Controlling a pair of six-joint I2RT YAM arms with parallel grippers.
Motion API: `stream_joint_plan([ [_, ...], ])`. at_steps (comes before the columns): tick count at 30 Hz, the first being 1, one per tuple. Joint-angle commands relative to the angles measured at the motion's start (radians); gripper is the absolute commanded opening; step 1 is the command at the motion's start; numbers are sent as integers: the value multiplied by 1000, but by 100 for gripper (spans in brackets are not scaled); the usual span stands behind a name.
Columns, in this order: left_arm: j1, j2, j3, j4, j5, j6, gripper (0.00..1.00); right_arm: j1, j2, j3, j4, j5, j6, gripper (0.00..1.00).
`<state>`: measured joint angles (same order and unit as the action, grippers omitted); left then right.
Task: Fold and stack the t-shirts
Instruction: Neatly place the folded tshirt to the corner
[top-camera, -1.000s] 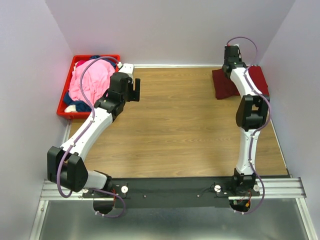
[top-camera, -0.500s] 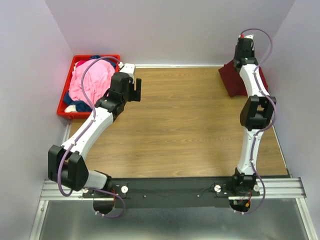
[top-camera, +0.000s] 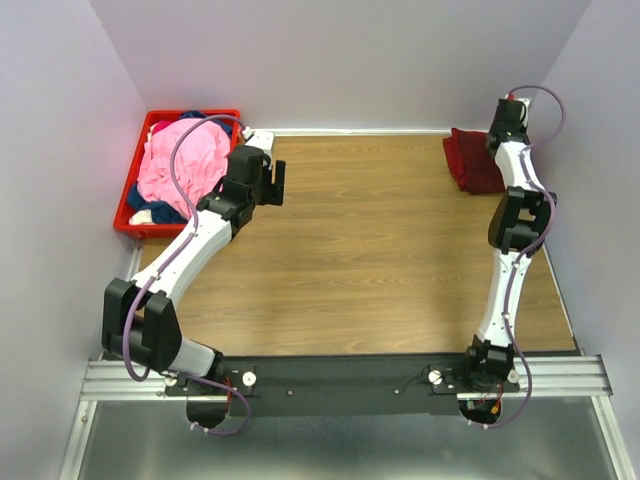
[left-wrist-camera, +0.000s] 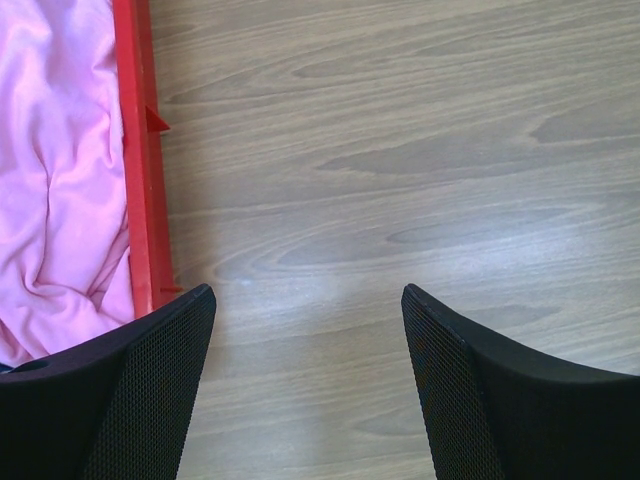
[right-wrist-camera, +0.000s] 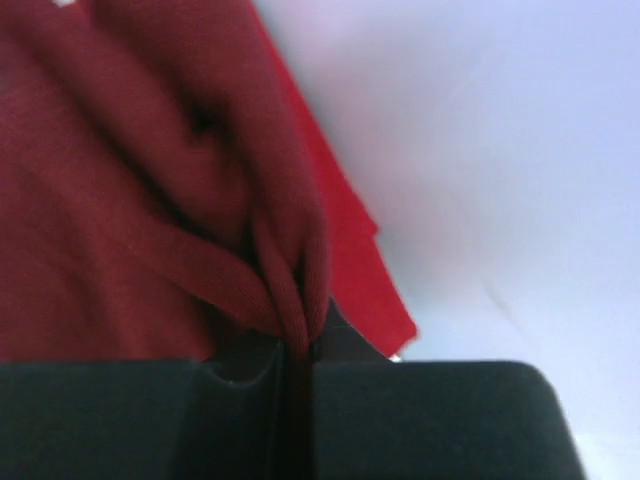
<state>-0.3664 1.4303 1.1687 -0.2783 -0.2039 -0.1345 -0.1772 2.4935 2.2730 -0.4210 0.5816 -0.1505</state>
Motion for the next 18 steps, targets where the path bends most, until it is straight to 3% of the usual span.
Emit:
stream_joint_plan([
  [1,6,13,3,4,14,9,83,-4,53,20,41,-28,49,33],
  [4,7,18,5,4,17,9,83,-4,68,23,51,39,55,63],
  [7,6,19,6,4,20,9,83,-4,38,20,54,66,61,74],
  [11,7,15,8,2,24,7,83,-4,-49,10,56,46,72,76],
  [14,6,1,9,2,26,6,83,-2,-144,-26,54,-12,124,81],
  [16,6,-19,8,5,23,4,83,1,-203,-58,56,-57,141,90],
  [18,9,-45,5,8,17,4,83,1,-279,-99,54,-104,185,91],
])
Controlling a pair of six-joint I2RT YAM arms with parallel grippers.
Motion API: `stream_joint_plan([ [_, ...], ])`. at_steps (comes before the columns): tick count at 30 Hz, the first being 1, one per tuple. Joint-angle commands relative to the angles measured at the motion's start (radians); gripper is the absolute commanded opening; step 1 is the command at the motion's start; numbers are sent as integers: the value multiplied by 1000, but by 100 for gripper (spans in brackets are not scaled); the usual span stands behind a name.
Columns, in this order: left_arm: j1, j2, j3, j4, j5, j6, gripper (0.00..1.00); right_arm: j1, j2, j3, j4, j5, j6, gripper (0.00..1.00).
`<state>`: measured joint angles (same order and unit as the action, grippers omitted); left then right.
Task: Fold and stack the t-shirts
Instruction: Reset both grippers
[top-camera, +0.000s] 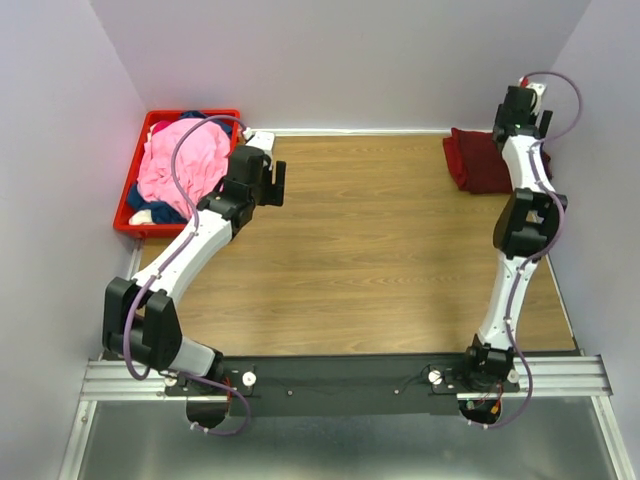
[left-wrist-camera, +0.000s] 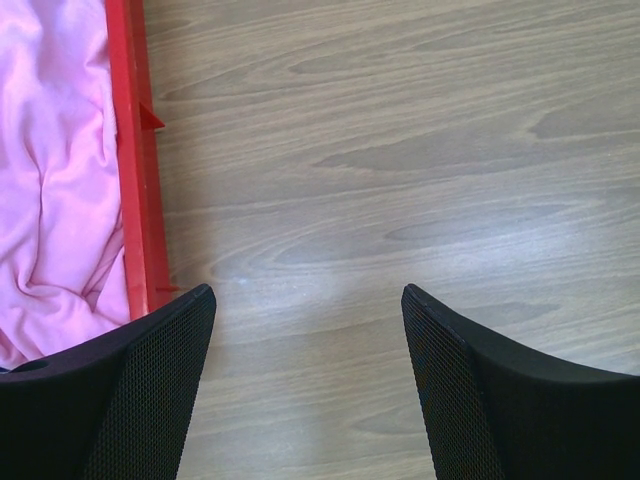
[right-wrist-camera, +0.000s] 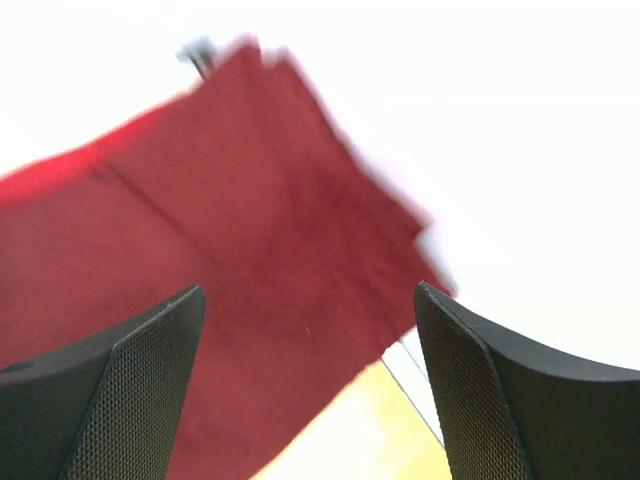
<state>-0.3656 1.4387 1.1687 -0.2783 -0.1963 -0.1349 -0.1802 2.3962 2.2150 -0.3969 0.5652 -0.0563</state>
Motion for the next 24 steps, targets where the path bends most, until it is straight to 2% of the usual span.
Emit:
stream_joint_plan([
  [1,7,-64,2,11,6,4,83,4,-207,-57,30,-99,99,91],
  [5,8,-125,-10,34,-6,3,83,5,-368,-175,30,-171,150,100],
  [10,7,-219,-7,57,-17,-9,83,5,-618,-346,27,-312,239,100],
  [12,8,-288,0,51,-25,-25,83,5,-767,-443,27,-392,262,100],
  [17,8,-489,16,36,-80,-34,84,5,-1113,-627,26,-479,305,100],
  [21,7,-629,25,28,-153,-25,84,5,-1311,-765,29,-469,302,100],
  [24,8,-751,-26,71,-196,-19,94,21,-1552,-894,47,-363,341,100],
])
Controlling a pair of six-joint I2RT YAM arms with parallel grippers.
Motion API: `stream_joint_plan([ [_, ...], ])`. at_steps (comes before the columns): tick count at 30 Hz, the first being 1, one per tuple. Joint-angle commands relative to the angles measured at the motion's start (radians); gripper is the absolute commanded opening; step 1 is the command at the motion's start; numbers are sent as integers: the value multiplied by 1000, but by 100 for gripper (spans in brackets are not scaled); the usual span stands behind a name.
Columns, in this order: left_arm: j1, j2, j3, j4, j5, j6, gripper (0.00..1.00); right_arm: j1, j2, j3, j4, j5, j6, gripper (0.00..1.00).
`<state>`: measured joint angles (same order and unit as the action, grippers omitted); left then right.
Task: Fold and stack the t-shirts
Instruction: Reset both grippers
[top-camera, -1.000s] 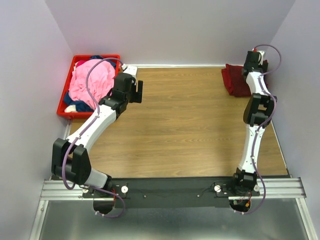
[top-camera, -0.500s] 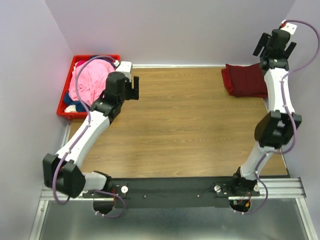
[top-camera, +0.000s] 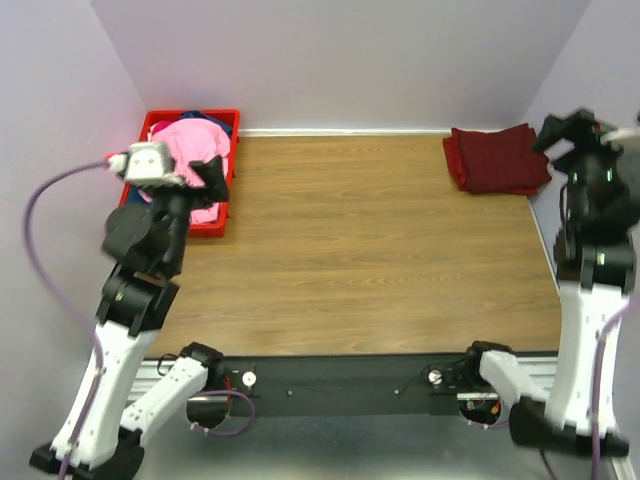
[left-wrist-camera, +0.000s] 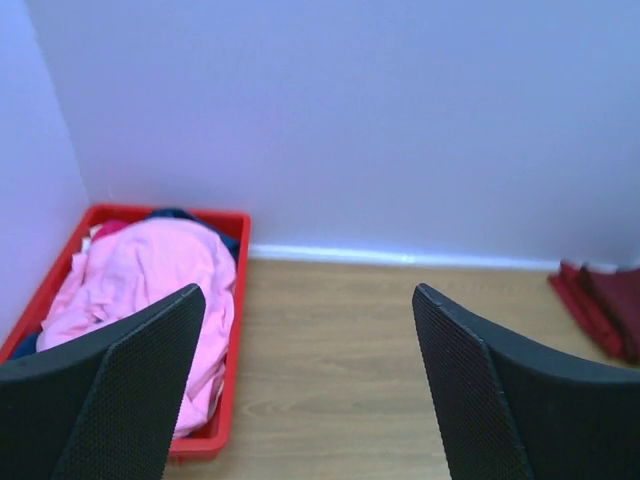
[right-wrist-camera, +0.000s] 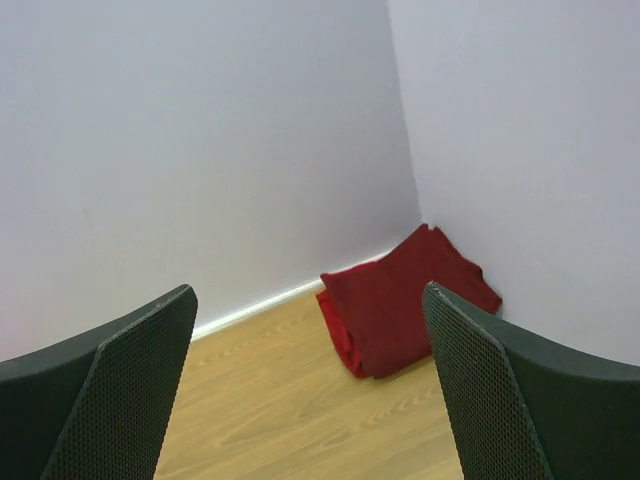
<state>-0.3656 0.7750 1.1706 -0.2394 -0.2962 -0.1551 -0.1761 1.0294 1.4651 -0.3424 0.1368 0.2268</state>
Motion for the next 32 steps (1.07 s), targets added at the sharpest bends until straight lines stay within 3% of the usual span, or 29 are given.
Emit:
stream_joint_plan([
  [1,8,-123,-51,51,-106,6,95,30,-233,-182,8,96,60,100],
  [2,8,-196,-75,72,-125,8,99,47,-271,-211,35,153,57,100],
  [9,7,-499,-320,235,-187,-1,99,223,-477,-382,85,289,-32,100],
  [14,8,-632,-428,334,-149,40,99,250,-563,-517,117,265,-50,100],
  [32,7,-491,-516,393,-70,2,99,250,-583,-594,198,207,-76,100],
])
